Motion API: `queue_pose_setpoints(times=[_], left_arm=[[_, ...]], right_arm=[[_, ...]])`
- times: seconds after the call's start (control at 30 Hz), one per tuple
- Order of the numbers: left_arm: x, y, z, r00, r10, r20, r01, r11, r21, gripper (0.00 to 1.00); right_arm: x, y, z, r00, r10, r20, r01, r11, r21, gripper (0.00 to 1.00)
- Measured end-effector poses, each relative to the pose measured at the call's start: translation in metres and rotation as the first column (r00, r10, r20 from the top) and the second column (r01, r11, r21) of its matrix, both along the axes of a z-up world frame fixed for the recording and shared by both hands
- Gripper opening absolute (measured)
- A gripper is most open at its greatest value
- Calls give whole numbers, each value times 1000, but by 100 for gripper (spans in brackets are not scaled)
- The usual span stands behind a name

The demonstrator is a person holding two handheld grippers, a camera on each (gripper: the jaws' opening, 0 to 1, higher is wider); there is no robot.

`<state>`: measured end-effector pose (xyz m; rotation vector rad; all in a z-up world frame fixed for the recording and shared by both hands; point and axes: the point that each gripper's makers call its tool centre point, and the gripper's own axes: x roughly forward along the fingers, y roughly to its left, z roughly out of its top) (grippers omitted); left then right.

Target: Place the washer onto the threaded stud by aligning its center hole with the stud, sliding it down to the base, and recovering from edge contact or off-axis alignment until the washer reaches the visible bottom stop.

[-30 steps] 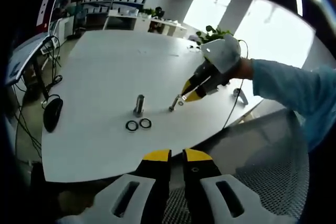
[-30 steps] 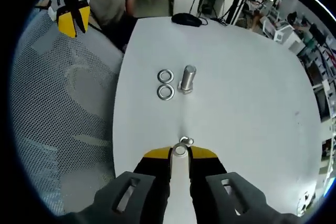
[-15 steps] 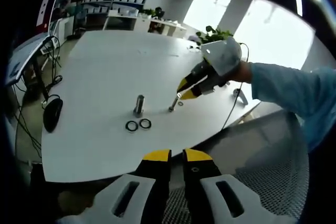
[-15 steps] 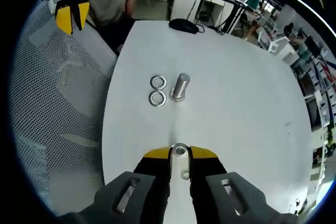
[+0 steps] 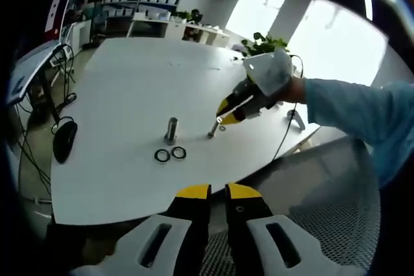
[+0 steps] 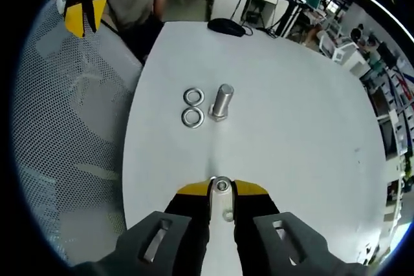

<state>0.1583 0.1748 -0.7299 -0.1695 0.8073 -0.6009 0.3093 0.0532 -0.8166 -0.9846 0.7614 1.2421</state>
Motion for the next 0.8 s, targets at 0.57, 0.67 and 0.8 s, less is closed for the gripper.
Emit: queue_pose_setpoints(times=[0.57, 0.67, 0.8], left_arm=[[0, 0, -1, 1000, 3, -5, -3, 1000, 2, 6], [0, 1, -1, 1000, 2, -8, -2, 1000, 4, 6], [-1, 1, -2, 1000, 1, -11, -1, 1000, 6, 6]], right_arm=[[1, 0, -13, 1000, 5, -19, -6, 1000, -19, 13], [1, 0, -18, 1000, 4, -27, -5, 1000, -20, 13], [-1, 1, -22, 999, 6, -35, -6, 1000, -21, 13]])
